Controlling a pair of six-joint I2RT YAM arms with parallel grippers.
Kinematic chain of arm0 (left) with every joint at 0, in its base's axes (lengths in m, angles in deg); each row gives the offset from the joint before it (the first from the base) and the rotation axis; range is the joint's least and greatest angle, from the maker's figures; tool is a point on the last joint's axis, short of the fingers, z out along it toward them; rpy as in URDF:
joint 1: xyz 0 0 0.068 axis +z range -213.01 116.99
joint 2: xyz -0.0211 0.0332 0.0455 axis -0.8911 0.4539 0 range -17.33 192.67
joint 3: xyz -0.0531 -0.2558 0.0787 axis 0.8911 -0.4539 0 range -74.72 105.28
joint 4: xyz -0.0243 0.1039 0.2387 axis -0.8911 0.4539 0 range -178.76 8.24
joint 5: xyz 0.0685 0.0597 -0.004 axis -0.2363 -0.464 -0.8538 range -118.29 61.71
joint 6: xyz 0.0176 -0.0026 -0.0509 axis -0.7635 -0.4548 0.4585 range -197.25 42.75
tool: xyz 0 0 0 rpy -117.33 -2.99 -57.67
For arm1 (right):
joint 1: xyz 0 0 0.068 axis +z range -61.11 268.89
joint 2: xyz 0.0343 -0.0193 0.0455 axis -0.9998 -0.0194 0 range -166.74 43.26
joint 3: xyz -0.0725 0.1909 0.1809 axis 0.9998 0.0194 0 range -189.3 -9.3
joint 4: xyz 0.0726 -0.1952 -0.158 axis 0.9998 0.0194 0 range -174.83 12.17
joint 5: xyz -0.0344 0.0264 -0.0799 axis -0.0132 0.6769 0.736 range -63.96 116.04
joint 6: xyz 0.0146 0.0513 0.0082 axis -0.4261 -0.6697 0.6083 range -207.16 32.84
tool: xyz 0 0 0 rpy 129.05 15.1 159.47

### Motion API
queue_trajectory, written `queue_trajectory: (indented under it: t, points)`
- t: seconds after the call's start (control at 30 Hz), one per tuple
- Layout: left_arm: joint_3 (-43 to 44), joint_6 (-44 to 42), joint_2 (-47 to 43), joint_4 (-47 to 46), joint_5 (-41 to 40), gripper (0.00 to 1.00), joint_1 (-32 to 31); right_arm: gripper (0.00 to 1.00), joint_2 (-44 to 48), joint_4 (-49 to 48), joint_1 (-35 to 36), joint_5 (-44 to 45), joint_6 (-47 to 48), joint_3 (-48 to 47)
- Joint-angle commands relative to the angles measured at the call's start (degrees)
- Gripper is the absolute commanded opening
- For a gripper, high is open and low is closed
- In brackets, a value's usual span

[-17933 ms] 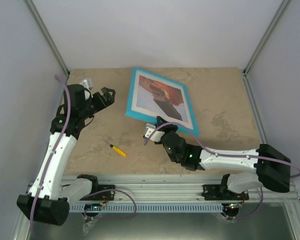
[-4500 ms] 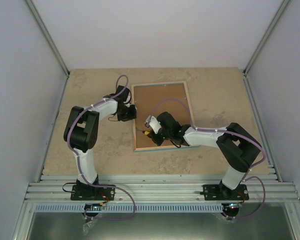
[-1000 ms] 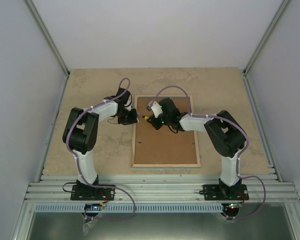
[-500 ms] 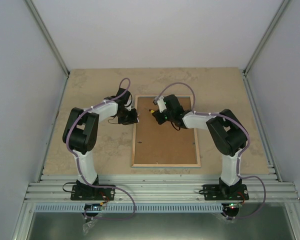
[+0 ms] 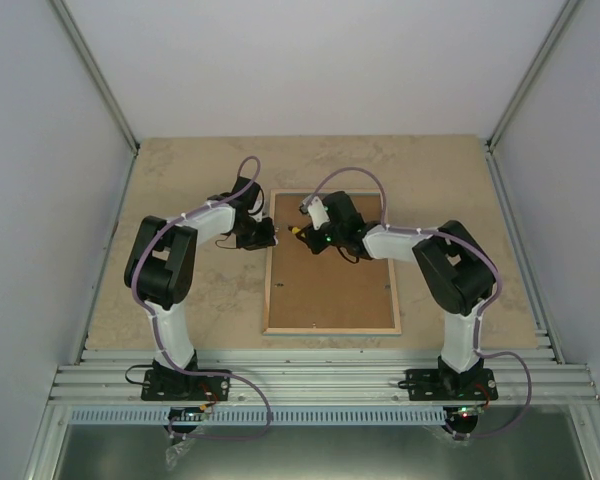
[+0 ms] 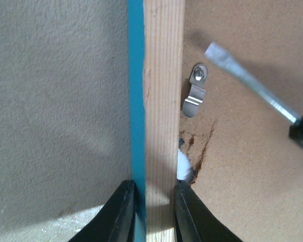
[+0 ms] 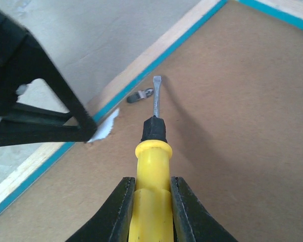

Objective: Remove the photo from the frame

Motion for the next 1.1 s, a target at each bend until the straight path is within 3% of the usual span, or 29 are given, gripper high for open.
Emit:
queue_trajectory:
  t: [0.0,0.6,1.07]
  points:
    - [-1.8,0.2,0.0,2.1,0.6,0.04,-0.1,0.01,1.9,1.5,1.2,-2.0,0.5,-0.7]
    - [-2.1,0.1,-0.6,1.7,0.2,0.04,-0.1,0.01,2.2,10.2,2.5,3.7,1.6,-1.8]
    - [-2.2,0.4,-1.0,1.7,-0.3,0.04,-0.1,0.00,5.6,9.1,2.4,5.5,1.5,0.3]
